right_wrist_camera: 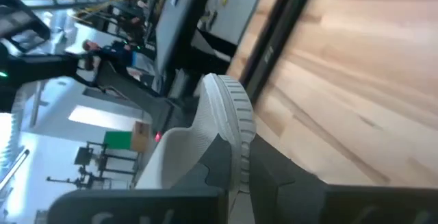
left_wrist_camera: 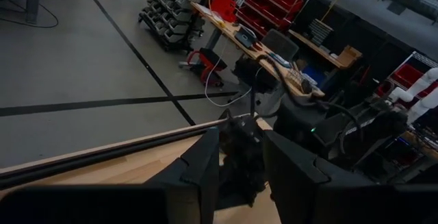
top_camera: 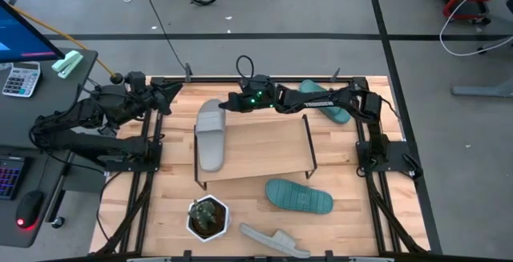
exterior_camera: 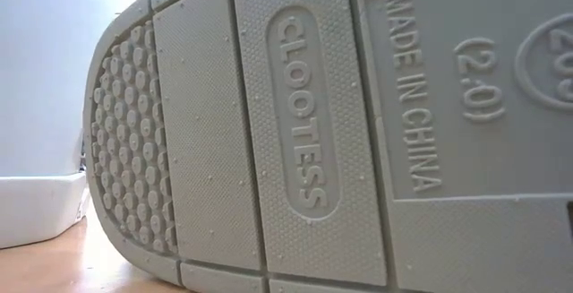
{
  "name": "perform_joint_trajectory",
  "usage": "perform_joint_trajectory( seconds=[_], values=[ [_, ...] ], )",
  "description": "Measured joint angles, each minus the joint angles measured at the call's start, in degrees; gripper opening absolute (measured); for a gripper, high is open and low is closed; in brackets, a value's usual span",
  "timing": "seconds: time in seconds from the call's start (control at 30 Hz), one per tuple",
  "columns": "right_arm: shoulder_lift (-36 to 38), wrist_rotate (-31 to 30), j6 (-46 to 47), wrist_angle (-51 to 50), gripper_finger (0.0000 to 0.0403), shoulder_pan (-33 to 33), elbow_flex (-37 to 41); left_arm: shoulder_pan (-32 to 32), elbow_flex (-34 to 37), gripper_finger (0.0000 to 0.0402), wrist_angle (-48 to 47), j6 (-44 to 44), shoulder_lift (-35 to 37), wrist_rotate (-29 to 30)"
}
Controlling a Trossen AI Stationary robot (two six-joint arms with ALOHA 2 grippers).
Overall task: Pick and place slides into the shelf
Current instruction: Put the top gray slide on the shelf
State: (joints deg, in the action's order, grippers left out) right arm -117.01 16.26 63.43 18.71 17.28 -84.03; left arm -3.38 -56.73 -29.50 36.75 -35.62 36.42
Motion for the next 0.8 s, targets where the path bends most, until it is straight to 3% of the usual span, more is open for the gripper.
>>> perform_joint_trajectory(
  seconds=[0.23, 0.53, 0.8],
  values=[
    [-0.11, -0.67, -1.14, -1.46, 0.0036, 0.06, 0.0, 0.0, -0.02, 0.0114, -0.08, -0.04, 0.0, 0.0],
    [0.0, -1.17, -2.28, -6.63, 0.0154, 0.47, 0.0, 0.0, -0.02, 0.0118, -0.48, -0.11, -0.01, 0.0],
    [1.68, 2.64, -3.56, -6.1, 0.0209, 2.38, -0.03, 0.0, -0.02, 0.0113, -0.48, -0.11, 0.0, 0.0]
  ],
)
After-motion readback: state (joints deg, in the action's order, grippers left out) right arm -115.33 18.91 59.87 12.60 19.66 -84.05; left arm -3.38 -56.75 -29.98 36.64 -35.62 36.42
